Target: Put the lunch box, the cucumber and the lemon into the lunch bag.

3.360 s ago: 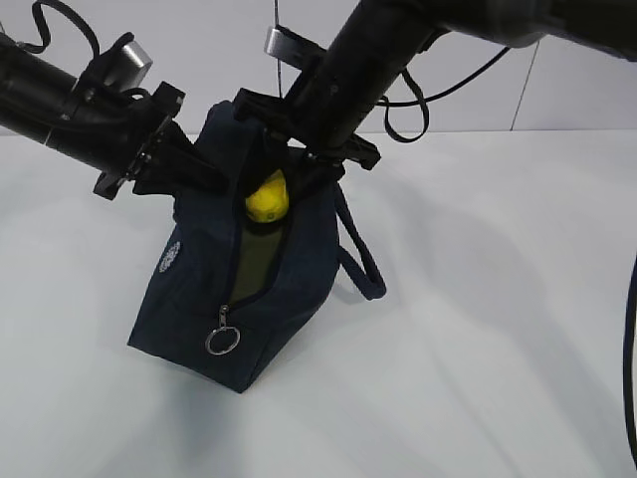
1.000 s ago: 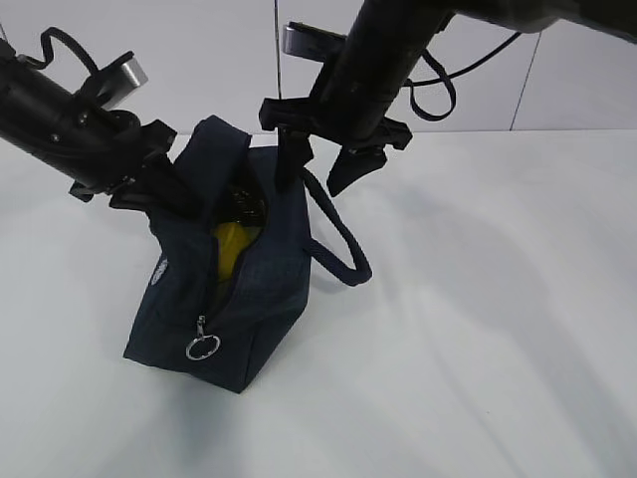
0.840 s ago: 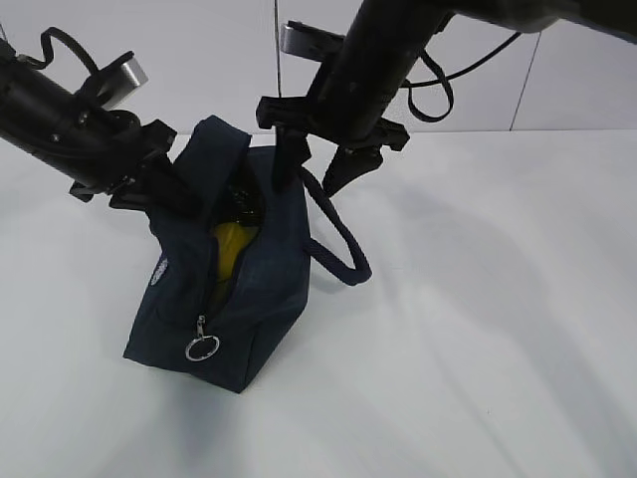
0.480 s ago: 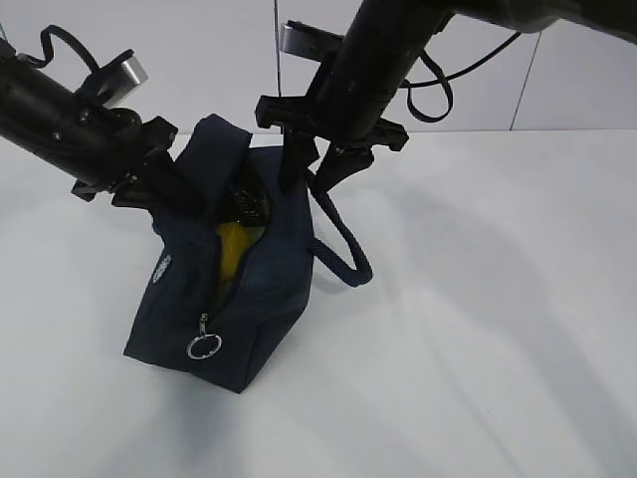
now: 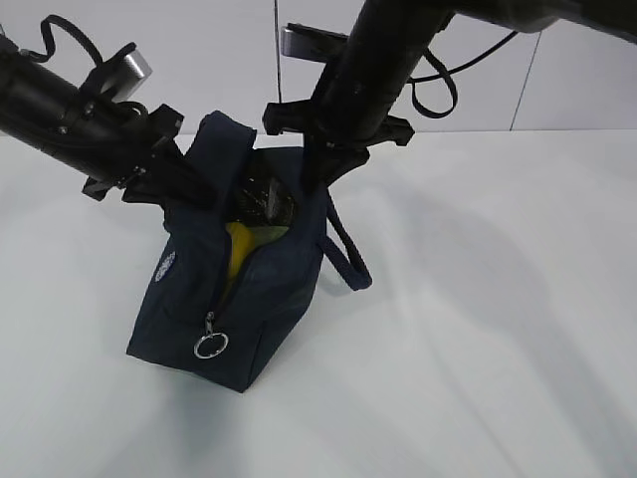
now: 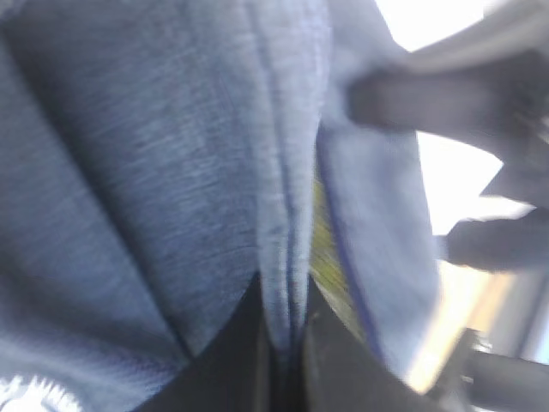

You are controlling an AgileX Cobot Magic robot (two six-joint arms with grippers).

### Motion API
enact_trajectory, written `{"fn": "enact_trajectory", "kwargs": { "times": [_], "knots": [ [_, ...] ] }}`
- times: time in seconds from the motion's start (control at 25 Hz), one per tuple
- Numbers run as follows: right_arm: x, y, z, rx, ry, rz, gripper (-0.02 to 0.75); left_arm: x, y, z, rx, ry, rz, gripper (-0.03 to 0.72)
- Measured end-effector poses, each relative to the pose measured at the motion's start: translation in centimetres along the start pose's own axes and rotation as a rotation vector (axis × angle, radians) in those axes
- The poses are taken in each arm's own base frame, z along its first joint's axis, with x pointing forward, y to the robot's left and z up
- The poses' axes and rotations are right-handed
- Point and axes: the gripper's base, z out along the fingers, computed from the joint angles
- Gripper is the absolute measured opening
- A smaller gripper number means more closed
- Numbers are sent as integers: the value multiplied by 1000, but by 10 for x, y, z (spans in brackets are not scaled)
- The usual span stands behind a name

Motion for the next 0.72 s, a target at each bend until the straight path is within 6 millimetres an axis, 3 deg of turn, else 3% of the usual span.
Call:
{"fn": "enact_trajectory", "kwargs": {
  "times": [0.28,0.48,0.72],
  "knots": [
    [0,-9,-2,101,-2,-73,17,1,-15,9,64,-1,-14,1],
    [0,-13,-17,199,-26,-121,17,2,-39,24,133,-23,-28,1],
    [0,-17,-35,292,-57,-156,15,-8,-50,28,211,-135,-125,1]
  ]
}}
